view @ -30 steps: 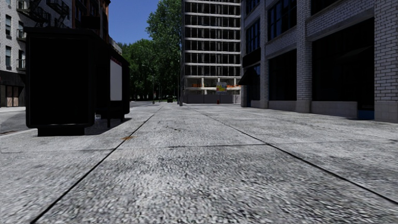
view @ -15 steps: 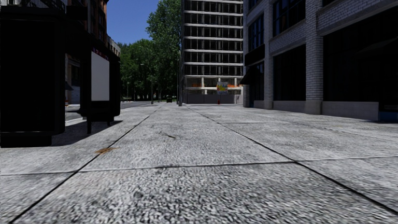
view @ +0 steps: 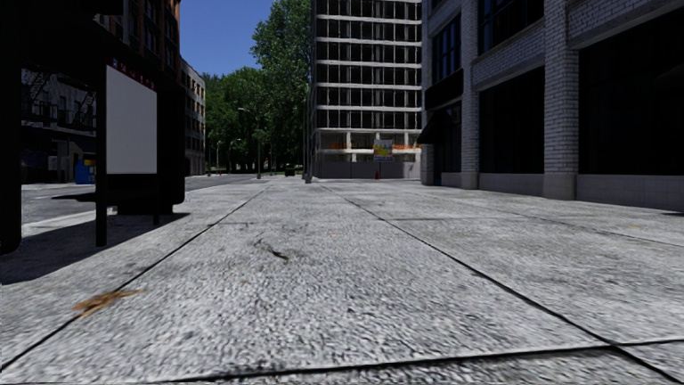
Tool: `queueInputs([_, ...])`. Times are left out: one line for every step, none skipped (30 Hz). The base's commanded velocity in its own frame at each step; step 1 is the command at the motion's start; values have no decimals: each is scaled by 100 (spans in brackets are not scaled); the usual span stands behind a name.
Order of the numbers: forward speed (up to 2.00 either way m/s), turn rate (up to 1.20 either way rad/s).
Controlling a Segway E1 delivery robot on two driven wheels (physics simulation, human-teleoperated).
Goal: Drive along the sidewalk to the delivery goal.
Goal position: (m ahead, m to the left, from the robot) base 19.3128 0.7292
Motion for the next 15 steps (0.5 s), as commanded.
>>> queueInputs([200, 0])
queueInputs([200, 0])
queueInputs([200, 0])
queueInputs([200, 0])
queueInputs([200, 0])
queueInputs([200, 0])
queueInputs([200, 0])
queueInputs([200, 0])
queueInputs([200, 0])
queueInputs([200, 0])
queueInputs([200, 0])
queueInputs([200, 0])
queueInputs([200, 0])
queueInputs([200, 0])
queueInputs([200, 0])
